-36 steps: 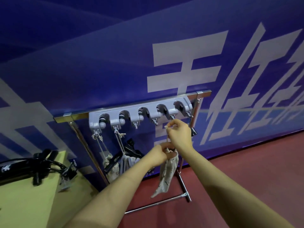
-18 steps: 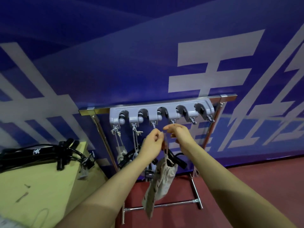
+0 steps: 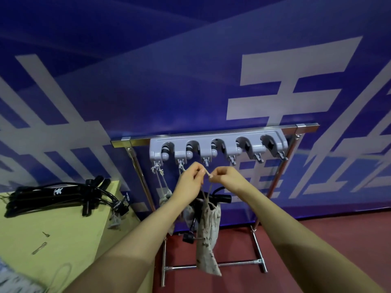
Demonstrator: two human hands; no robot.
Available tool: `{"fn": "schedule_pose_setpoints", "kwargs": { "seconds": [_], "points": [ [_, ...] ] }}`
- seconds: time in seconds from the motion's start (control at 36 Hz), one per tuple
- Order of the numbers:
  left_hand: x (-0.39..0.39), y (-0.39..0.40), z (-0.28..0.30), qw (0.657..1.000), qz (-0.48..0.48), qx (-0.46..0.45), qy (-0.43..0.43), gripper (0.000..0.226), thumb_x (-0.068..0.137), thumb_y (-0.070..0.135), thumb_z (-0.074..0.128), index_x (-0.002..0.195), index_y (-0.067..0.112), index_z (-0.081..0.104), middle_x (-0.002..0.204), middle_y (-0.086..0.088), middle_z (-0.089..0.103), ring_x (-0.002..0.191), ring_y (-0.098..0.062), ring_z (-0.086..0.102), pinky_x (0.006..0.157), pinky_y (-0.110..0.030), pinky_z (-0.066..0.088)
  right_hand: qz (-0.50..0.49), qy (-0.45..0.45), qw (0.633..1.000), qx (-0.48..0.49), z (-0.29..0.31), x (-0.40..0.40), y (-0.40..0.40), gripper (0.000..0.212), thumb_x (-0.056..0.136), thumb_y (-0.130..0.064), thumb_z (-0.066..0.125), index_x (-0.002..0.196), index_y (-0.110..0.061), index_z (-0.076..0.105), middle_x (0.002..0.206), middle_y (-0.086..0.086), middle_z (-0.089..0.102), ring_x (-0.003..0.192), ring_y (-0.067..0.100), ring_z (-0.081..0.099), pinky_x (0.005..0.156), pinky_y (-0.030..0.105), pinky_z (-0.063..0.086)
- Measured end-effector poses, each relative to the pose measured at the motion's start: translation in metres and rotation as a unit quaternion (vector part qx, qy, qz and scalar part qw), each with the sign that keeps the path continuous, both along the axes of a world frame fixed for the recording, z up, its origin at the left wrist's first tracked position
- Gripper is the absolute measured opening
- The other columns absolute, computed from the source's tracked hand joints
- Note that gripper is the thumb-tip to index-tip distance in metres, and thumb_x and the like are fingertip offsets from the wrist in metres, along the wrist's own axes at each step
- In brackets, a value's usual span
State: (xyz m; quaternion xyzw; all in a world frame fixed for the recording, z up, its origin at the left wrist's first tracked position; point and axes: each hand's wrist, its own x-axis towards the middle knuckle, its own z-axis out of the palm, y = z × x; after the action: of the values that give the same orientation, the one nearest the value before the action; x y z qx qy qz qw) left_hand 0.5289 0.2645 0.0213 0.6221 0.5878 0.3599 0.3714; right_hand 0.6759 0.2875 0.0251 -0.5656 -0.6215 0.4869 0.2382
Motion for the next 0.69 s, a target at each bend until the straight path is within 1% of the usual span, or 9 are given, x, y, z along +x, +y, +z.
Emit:
{"fn": "schedule_pose_setpoints", "kwargs": {
  "seconds": [0.08,0.14,0.19,0.22,0.31,0.39,0.5,0.58,0.69],
  "points": [
    [0.0,0.007,-0.002,1.0,0.016,-0.006,-0.02,0.02,0.1,0.018,0.041,0.082,0.015,0.05,0.064,0.0,0.052,0.063,-0.016,0.048,0.066,-0.032,0.043,-0.019,0.01,0.999,0.032,0.0,-0.003,0.005,0.018,0.091,-0.02,0.053,0.075,-0.018,0.058,0.079,0.001,0.063,0.085,0.023,0.059,0.082,0.038,0.045],
    [0.001,0.012,-0.002,0.998,0.044,-0.007,-0.037,0.02,0.099,0.017,0.042,0.082,0.016,0.051,0.066,-0.001,0.055,0.06,-0.014,0.051,0.064,-0.025,0.045,-0.05,0.009,0.996,0.08,-0.004,-0.006,0.008,0.014,0.095,-0.016,0.051,0.081,-0.016,0.054,0.075,0.0,0.061,0.078,0.022,0.058,0.072,0.033,0.046],
    [0.003,0.017,-0.002,0.997,0.07,-0.001,-0.044,0.018,0.099,0.017,0.043,0.085,0.011,0.054,0.067,-0.001,0.058,0.058,-0.013,0.053,0.058,-0.015,0.045,-0.095,0.016,0.988,0.119,-0.009,-0.012,0.009,0.008,0.096,-0.015,0.05,0.09,-0.011,0.054,0.078,0.001,0.058,0.072,0.017,0.054,0.062,0.023,0.042],
    [0.004,0.021,-0.003,0.995,0.085,0.002,-0.047,0.018,0.099,0.017,0.043,0.086,0.009,0.054,0.067,-0.001,0.059,0.057,-0.012,0.054,0.056,-0.013,0.044,-0.121,0.02,0.984,0.132,-0.013,-0.016,0.011,0.008,0.096,-0.015,0.05,0.093,-0.009,0.055,0.08,0.001,0.057,0.07,0.014,0.053,0.06,0.02,0.039],
    [0.01,0.026,-0.005,0.991,0.123,-0.004,-0.044,0.019,0.098,0.016,0.045,0.087,0.006,0.056,0.067,-0.001,0.061,0.054,-0.011,0.056,0.055,-0.018,0.045,-0.177,0.016,0.973,0.146,-0.016,-0.024,0.012,0.012,0.097,-0.014,0.05,0.098,-0.005,0.057,0.083,0.002,0.058,0.072,0.014,0.052,0.062,0.023,0.039],
    [0.012,0.03,-0.011,0.992,0.123,-0.031,-0.026,0.02,0.097,0.013,0.046,0.087,0.002,0.057,0.071,-0.008,0.062,0.057,-0.016,0.057,0.057,-0.024,0.047,-0.206,-0.011,0.971,0.122,-0.022,-0.028,0.017,0.012,0.097,-0.012,0.049,0.096,-0.005,0.059,0.085,0.007,0.061,0.073,0.019,0.055,0.064,0.029,0.041],
    [0.013,0.031,-0.018,0.993,0.087,-0.072,0.02,0.019,0.095,0.002,0.041,0.085,0.002,0.057,0.077,-0.014,0.058,0.068,-0.025,0.055,0.063,-0.034,0.045,-0.169,-0.071,0.977,0.108,-0.027,-0.026,0.014,0.017,0.094,-0.005,0.048,0.089,0.0,0.063,0.079,0.006,0.06,0.074,0.021,0.054,0.064,0.029,0.039],
    [0.01,0.03,-0.017,0.993,0.075,-0.071,0.054,0.018,0.095,0.006,0.043,0.087,0.005,0.059,0.086,-0.02,0.065,0.079,-0.035,0.064,0.075,-0.045,0.055,-0.167,-0.081,0.977,0.104,-0.028,-0.026,0.01,0.017,0.093,-0.009,0.049,0.086,-0.001,0.063,0.079,0.008,0.061,0.074,0.025,0.057,0.064,0.038,0.046],
    [0.0,0.02,-0.011,0.992,0.064,-0.066,0.092,0.017,0.094,0.009,0.042,0.091,0.009,0.06,0.091,-0.014,0.066,0.083,-0.033,0.064,0.077,-0.049,0.055,-0.171,-0.091,0.978,0.084,-0.033,-0.032,0.001,0.019,0.095,-0.016,0.046,0.078,-0.01,0.052,0.068,0.004,0.056,0.064,0.022,0.052,0.058,0.033,0.042]
  ]
}}
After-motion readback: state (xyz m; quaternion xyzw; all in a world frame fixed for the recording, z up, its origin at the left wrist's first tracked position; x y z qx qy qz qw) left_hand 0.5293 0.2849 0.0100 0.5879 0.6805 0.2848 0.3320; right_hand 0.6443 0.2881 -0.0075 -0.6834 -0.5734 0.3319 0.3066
